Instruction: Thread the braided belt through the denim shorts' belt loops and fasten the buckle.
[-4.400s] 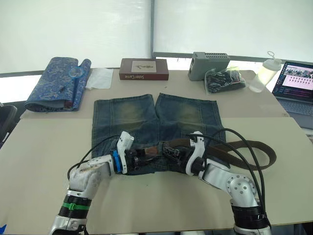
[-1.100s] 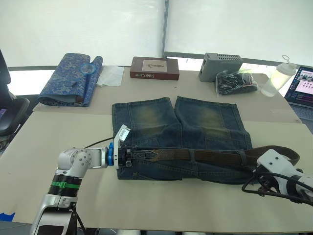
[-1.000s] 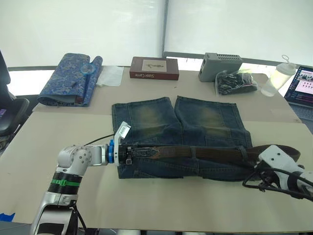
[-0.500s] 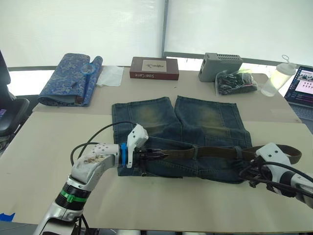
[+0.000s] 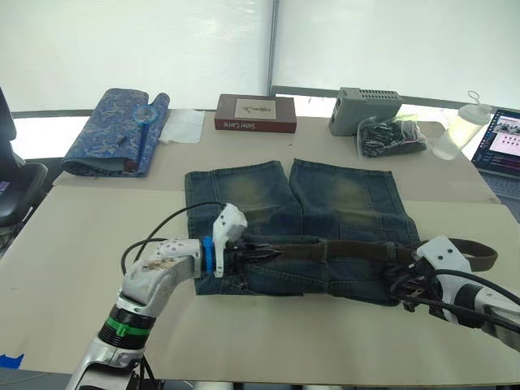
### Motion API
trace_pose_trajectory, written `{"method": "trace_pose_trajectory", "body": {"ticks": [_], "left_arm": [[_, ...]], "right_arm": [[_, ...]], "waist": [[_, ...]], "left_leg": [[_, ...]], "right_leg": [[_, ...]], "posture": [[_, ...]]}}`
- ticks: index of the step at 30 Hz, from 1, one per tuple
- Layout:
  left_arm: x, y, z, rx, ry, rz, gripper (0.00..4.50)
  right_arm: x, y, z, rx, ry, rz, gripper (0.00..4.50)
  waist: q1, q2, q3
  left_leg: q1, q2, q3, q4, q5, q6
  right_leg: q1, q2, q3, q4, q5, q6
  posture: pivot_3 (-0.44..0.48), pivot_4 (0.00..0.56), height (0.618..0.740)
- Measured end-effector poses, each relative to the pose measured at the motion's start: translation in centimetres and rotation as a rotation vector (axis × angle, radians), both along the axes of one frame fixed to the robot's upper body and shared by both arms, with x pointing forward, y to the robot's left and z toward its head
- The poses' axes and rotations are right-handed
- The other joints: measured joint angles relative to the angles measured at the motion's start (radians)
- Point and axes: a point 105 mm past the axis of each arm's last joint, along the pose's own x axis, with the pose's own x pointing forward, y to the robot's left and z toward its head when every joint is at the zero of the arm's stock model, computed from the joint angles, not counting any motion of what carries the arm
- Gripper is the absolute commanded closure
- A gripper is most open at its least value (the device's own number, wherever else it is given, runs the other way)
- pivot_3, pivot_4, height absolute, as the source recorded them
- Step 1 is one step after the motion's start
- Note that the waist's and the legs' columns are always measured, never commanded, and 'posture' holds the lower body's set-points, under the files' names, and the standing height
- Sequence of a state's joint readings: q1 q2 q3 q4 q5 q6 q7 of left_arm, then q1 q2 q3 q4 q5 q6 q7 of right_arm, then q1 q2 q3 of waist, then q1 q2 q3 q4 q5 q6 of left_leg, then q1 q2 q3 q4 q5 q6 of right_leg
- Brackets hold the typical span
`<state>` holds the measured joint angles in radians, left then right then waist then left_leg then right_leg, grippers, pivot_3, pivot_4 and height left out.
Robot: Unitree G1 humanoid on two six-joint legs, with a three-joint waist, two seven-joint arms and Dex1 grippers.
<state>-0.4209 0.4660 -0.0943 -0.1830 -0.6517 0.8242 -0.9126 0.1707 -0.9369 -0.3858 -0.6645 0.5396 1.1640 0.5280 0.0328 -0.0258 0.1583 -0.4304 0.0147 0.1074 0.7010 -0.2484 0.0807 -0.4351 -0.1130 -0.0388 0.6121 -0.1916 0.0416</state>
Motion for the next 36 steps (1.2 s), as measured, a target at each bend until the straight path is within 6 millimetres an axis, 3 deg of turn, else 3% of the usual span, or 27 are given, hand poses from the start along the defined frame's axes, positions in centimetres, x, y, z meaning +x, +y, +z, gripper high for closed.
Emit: {"method": "trace_pose_trajectory", "body": {"ticks": [6, 15, 16, 20, 22, 24, 27, 31, 36], "left_arm": [[0.5, 3.7, -0.4, -0.004, 0.205, 0.060, 4.50], [0.2, 3.2, -0.6, -0.055, 0.327, 0.040, 4.50], [0.2, 2.9, -0.5, -0.074, 0.344, 0.030, 4.50], [0.4, 2.8, -0.5, -0.103, 0.380, 0.038, 4.50], [0.5, 2.7, -0.5, -0.124, 0.396, 0.044, 4.50], [0.6, 2.3, -0.4, -0.157, 0.414, 0.039, 4.50], [0.6, 1.9, -0.2, -0.186, 0.428, 0.041, 4.50], [0.7, 1.2, 0.1, -0.213, 0.431, 0.032, 4.50], [0.8, 0.9, 0.3, -0.215, 0.429, 0.026, 4.50]], "right_arm": [[-0.7, -4.3, -0.1, -0.149, 0.049, -0.136, 4.48], [-1.7, -7.5, 0.9, -0.233, 0.035, -0.208, 4.48], [-1.9, -7.7, 1.1, -0.222, 0.028, -0.199, 3.87], [-2.6, -8.0, 2.9, -0.149, -0.010, -0.184, 2.53], [-3.1, -6.5, 4.3, 0.012, -0.065, -0.154, 1.87], [-4.0, -3.1, 6.2, 0.234, -0.100, -0.034, 1.17], [-4.7, 1.2, 7.3, 0.422, -0.124, 0.123, 1.17], [-4.0, 8.1, 5.5, 0.643, -0.085, 0.281, 1.17], [-1.4, 12.5, 3.8, 0.748, -0.057, 0.240, 1.17]], "waist": [[-0.004, 0.000, 0.000], [0.005, 0.000, 0.000], [0.006, 0.000, 0.000], [0.005, 0.000, 0.000], [0.005, 0.000, 0.000], [0.003, 0.000, 0.000], [0.000, -0.004, 0.000], [-0.006, -0.003, 0.000], [-0.012, -0.002, 0.000]], "left_leg": [[0.000, -0.001, 0.000, 0.000, 0.000, 0.000], [0.000, -0.001, 0.000, 0.002, -0.001, 0.001], [0.000, -0.001, 0.000, 0.002, -0.001, 0.001], [0.001, -0.001, -0.001, 0.002, -0.001, 0.001], [0.001, 0.000, -0.002, 0.002, -0.001, 0.001], [0.003, 0.000, -0.004, 0.002, -0.001, 0.001], [0.008, 0.000, -0.008, 0.000, -0.001, 0.000], [0.007, -0.001, -0.009, -0.001, -0.001, -0.002], [0.006, -0.001, -0.008, -0.003, 0.001, -0.004]], "right_leg": [[0.001, 0.000, 0.000, 0.000, -0.001, 0.002], [0.003, 0.000, 0.000, -0.001, -0.001, 0.001], [0.003, 0.000, 0.000, -0.001, -0.001, 0.002], [0.003, 0.000, 0.000, -0.001, 0.000, 0.002], [0.004, 0.001, -0.001, -0.001, 0.000, 0.002], [0.007, 0.001, -0.001, -0.001, 0.000, 0.002], [0.012, 0.000, -0.003, -0.003, -0.002, -0.002], [0.010, -0.003, -0.002, -0.002, -0.005, -0.007], [0.009, -0.002, -0.002, -0.001, -0.006, -0.009]], "posture": [[0.000, 0.150, 0.740], [0.000, 0.150, 0.740], [0.000, 0.150, 0.740], [0.000, 0.150, 0.740], [0.000, 0.150, 0.740], [0.000, 0.150, 0.740], [0.000, 0.150, 0.740], [0.000, 0.150, 0.740], [0.000, 0.150, 0.740]]}}
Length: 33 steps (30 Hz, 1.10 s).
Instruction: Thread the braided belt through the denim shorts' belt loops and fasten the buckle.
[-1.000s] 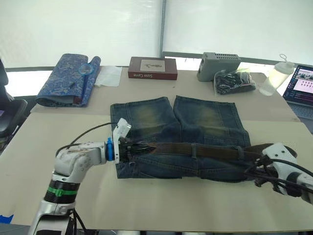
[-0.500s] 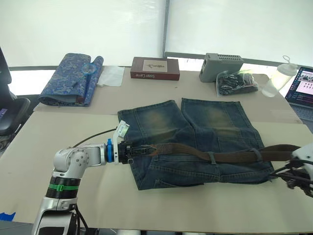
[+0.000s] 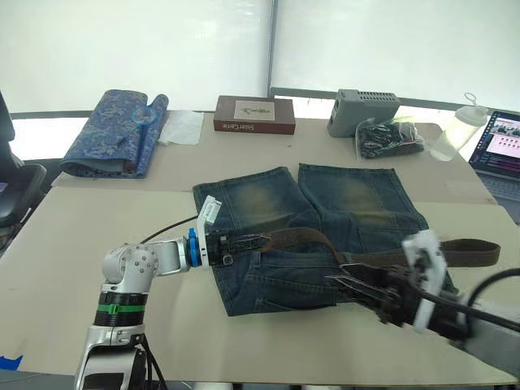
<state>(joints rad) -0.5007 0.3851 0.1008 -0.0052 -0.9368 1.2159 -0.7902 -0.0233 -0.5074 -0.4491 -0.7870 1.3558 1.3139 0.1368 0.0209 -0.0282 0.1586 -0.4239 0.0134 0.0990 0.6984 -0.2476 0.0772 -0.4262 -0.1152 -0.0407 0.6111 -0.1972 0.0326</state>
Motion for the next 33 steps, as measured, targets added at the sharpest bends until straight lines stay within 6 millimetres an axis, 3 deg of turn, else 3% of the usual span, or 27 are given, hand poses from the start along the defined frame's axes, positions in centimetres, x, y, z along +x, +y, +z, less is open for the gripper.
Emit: {"method": "trace_pose_trajectory", "body": {"ticks": [4, 10, 14, 18, 20, 21, 26, 29, 33], "left_arm": [[-0.1, 0.1, 0.1, 0.005, 0.002, -0.006, 4.50], [-0.1, 0.3, 0.1, 0.015, -0.001, -0.005, 4.50], [-0.3, 0.3, 0.0, 0.018, -0.002, -0.004, 4.50], [-0.4, 0.7, -0.3, 0.035, -0.006, 0.007, 4.50], [-0.4, 0.9, -0.7, 0.053, -0.012, 0.020, 4.50], [-0.4, 0.9, -0.9, 0.065, -0.021, 0.026, 4.50], [0.1, 1.3, -0.6, 0.102, -0.129, 0.061, 2.63], [0.1, 3.1, -1.1, 0.220, -0.286, 0.083, 1.40], [-0.7, 5.4, -2.2, 0.358, -0.477, 0.028, 1.40]], "right_arm": [[2.7, 2.8, -0.9, 0.126, 0.070, -0.069, 1.17], [4.7, 4.3, -0.7, 0.184, 0.095, -0.095, 1.17], [5.6, 4.5, -0.5, 0.209, 0.097, -0.109, 2.15], [5.7, 4.6, -0.7, 0.204, 0.105, -0.107, 3.83], [5.6, 4.9, -0.8, 0.192, 0.108, -0.093, 4.45], [5.6, 4.9, -0.8, 0.188, 0.108, -0.089, 4.45], [5.8, 5.5, -0.5, 0.168, 0.098, -0.066, 4.50], [5.9, 5.3, -1.0, 0.128, 0.112, -0.083, 4.50], [6.0, 4.3, -2.0, 0.065, 0.137, -0.131, 4.50]], "waist": [[-0.007, 0.000, 0.000], [-0.011, 0.000, 0.000], [-0.011, 0.000, 0.000], [-0.014, 0.001, 0.000], [-0.015, 0.001, 0.000], [-0.015, 0.001, 0.000], [-0.016, 0.001, 0.000], [-0.019, 0.001, 0.000], [-0.021, 0.001, 0.000]], "left_leg": [[0.000, 0.000, 0.000, -0.002, 0.001, -0.002], [0.001, 0.000, 0.001, -0.002, 0.001, -0.001], [0.001, 0.000, 0.001, -0.003, 0.001, -0.001], [0.001, 0.000, 0.001, -0.003, 0.001, -0.001], [0.001, 0.000, 0.001, -0.003, 0.001, -0.001], [0.001, 0.000, 0.001, -0.003, 0.001, -0.002], [0.000, 0.001, 0.002, -0.004, 0.001, -0.002], [0.000, 0.001, 0.003, -0.006, 0.001, -0.002], [-0.001, 0.001, 0.008, -0.007, 0.002, -0.003]], "right_leg": [[-0.001, 0.001, 0.000, 0.001, 0.000, 0.000], [-0.001, 0.003, -0.001, 0.001, 0.001, 0.001], [-0.001, 0.003, -0.001, 0.001, 0.004, 0.006], [-0.001, 0.003, -0.001, 0.001, 0.004, 0.006], [-0.002, 0.003, -0.001, 0.001, 0.004, 0.006], [-0.002, 0.003, -0.001, 0.001, 0.004, 0.006], [-0.002, 0.003, -0.001, 0.001, 0.004, 0.006], [-0.004, 0.003, 0.000, 0.001, -0.001, -0.002], [-0.009, 0.001, 0.001, 0.002, -0.001, -0.006]], "posture": [[0.000, 0.150, 0.740], [0.000, 0.150, 0.740], [0.000, 0.150, 0.740], [0.000, 0.150, 0.740], [0.000, 0.150, 0.740], [0.000, 0.150, 0.740], [0.000, 0.150, 0.740], [0.000, 0.150, 0.740], [0.000, 0.150, 0.740]]}}
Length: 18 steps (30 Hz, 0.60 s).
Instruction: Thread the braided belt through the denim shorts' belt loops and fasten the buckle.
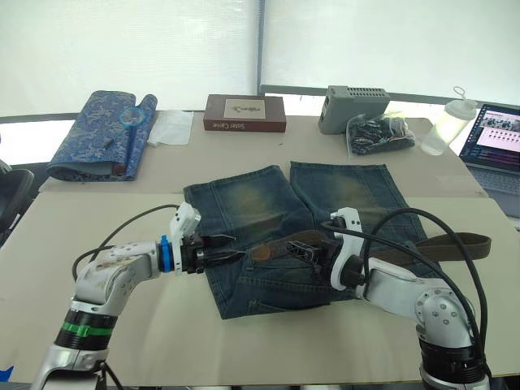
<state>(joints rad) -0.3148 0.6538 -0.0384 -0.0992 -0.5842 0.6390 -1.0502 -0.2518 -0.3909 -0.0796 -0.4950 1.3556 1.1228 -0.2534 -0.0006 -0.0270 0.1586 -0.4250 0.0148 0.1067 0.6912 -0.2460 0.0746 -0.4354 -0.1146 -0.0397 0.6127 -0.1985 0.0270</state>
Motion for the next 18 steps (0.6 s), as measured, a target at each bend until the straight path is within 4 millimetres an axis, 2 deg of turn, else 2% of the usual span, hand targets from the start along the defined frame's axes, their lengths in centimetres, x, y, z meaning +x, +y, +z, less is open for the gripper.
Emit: {"method": "trace_pose_trajectory", "body": {"ticks": [5, 10, 18], "left_arm": [[-1.2, 0.6, -1.6, 0.079, -0.086, -0.092, 1.40], [-1.2, 0.4, -1.6, 0.096, -0.139, -0.110, 1.40], [-1.4, 0.6, -2.5, 0.104, -0.117, -0.088, 1.40]], "right_arm": [[-0.1, -0.3, -0.9, -0.035, 0.035, -0.018, 4.50], [-0.1, -0.1, -1.7, -0.039, 0.069, -0.019, 4.50], [-0.2, -0.5, -1.8, -0.051, 0.086, -0.021, 4.50]], "waist": [[0.003, 0.000, 0.000], [0.002, 0.000, 0.000], [0.002, 0.000, 0.000]], "left_leg": [[-0.001, 0.000, 0.001, 0.000, -0.001, 0.000], [-0.002, 0.000, 0.001, 0.000, 0.000, 0.001], [-0.002, 0.001, 0.001, 0.001, 0.000, 0.001]], "right_leg": [[-0.001, -0.003, 0.000, -0.001, 0.001, -0.001], [-0.001, -0.002, 0.000, 0.000, 0.001, 0.000], [-0.001, 0.000, 0.000, 0.000, 0.001, 0.001]], "posture": [[0.000, 0.150, 0.740], [0.000, 0.150, 0.740], [0.000, 0.150, 0.740]]}}
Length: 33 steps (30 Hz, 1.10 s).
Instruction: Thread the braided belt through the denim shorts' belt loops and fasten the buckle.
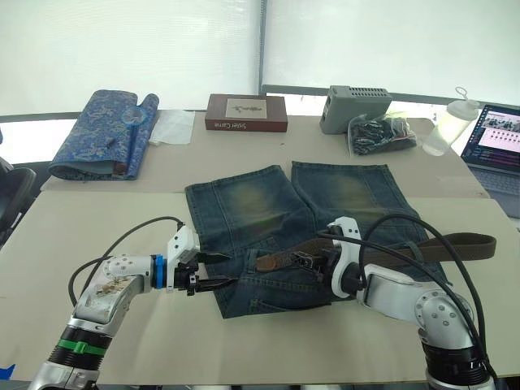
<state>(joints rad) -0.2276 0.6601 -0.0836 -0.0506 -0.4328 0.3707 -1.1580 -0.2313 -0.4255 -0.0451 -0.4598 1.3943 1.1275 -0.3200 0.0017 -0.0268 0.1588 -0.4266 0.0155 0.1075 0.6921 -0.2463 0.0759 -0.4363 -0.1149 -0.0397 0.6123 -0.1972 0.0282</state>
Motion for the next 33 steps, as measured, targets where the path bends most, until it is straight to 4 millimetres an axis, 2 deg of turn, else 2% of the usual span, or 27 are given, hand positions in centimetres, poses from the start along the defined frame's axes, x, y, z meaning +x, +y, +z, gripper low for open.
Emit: {"method": "trace_pose_trajectory", "body": {"ticks": [2, 5, 8, 11, 17, 23, 26, 31, 33], "left_arm": [[0.1, -0.1, -0.1, -0.006, 0.002, 0.009, 1.40], [0.2, -0.1, -0.4, -0.015, 0.024, 0.028, 1.40], [0.2, 0.2, -1.0, -0.026, 0.093, 0.057, 1.40], [0.3, 0.6, -0.8, -0.075, 0.175, 0.099, 1.40], [1.0, 1.1, -0.4, -0.175, 0.322, 0.208, 1.40], [0.9, 0.8, -0.2, -0.210, 0.402, 0.227, 1.40], [0.7, 0.4, -0.1, -0.219, 0.419, 0.224, 2.24], [1.0, 0.7, 0.2, -0.243, 0.421, 0.246, 4.44], [0.9, 0.6, 0.2, -0.245, 0.427, 0.246, 4.44]], "right_arm": [[0.1, 0.3, -0.2, 0.016, 0.016, -0.004, 4.50], [0.5, 1.9, -0.4, 0.062, 0.039, 0.020, 4.50], [1.1, 3.7, -0.7, 0.112, 0.067, 0.049, 4.50], [1.5, 4.6, -0.8, 0.141, 0.069, 0.077, 4.50], [1.7, 5.2, -0.7, 0.164, 0.040, 0.123, 4.50], [1.7, 5.6, -0.6, 0.177, 0.020, 0.149, 4.50], [1.7, 5.9, -0.8, 0.182, 0.022, 0.159, 4.50], [1.7, 6.0, -0.9, 0.181, 0.018, 0.164, 4.50], [1.7, 6.0, -0.9, 0.178, 0.017, 0.164, 4.50]], "waist": [[-0.001, 0.000, 0.000], [-0.008, 0.000, 0.000], [-0.019, 0.000, 0.000], [-0.021, 0.000, 0.000], [-0.022, 0.000, 0.000], [-0.024, 0.000, 0.000], [-0.021, 0.000, 0.000], [-0.019, 0.000, 0.000], [-0.018, 0.000, 0.000]], "left_leg": [[0.000, 0.000, 0.000, 0.000, 0.000, 0.000], [0.001, 0.001, 0.000, 0.000, 0.000, 0.000], [0.001, 0.002, 0.001, 0.000, 0.000, 0.000], [0.001, 0.002, 0.000, 0.000, 0.000, 0.000], [0.002, 0.002, 0.000, 0.000, 0.001, -0.001], [0.002, 0.002, 0.001, 0.000, 0.001, -0.001], [0.002, 0.002, 0.000, 0.000, 0.001, -0.002], [0.002, 0.001, 0.000, 0.000, 0.001, -0.002], [0.002, 0.001, 0.001, 0.000, 0.001, -0.002]], "right_leg": [[0.000, 0.001, 0.000, 0.000, 0.000, 0.000], [0.000, 0.002, 0.000, 0.000, 0.004, 0.007], [0.000, 0.003, 0.000, 0.001, 0.004, 0.008], [0.000, 0.003, 0.000, 0.001, 0.005, 0.009], [0.001, 0.004, 0.000, 0.002, 0.005, 0.010], [0.001, 0.004, 0.000, 0.003, 0.005, 0.009], [0.000, 0.004, 0.000, 0.003, 0.005, 0.009], [0.000, 0.003, 0.000, 0.002, 0.005, 0.009], [0.000, 0.003, 0.000, 0.002, 0.005, 0.009]], "posture": [[0.000, 0.150, 0.740], [0.000, 0.150, 0.740], [0.000, 0.150, 0.740], [0.000, 0.150, 0.740], [0.000, 0.150, 0.740], [0.000, 0.150, 0.740], [0.000, 0.150, 0.740], [0.000, 0.150, 0.740], [0.000, 0.150, 0.740]]}}
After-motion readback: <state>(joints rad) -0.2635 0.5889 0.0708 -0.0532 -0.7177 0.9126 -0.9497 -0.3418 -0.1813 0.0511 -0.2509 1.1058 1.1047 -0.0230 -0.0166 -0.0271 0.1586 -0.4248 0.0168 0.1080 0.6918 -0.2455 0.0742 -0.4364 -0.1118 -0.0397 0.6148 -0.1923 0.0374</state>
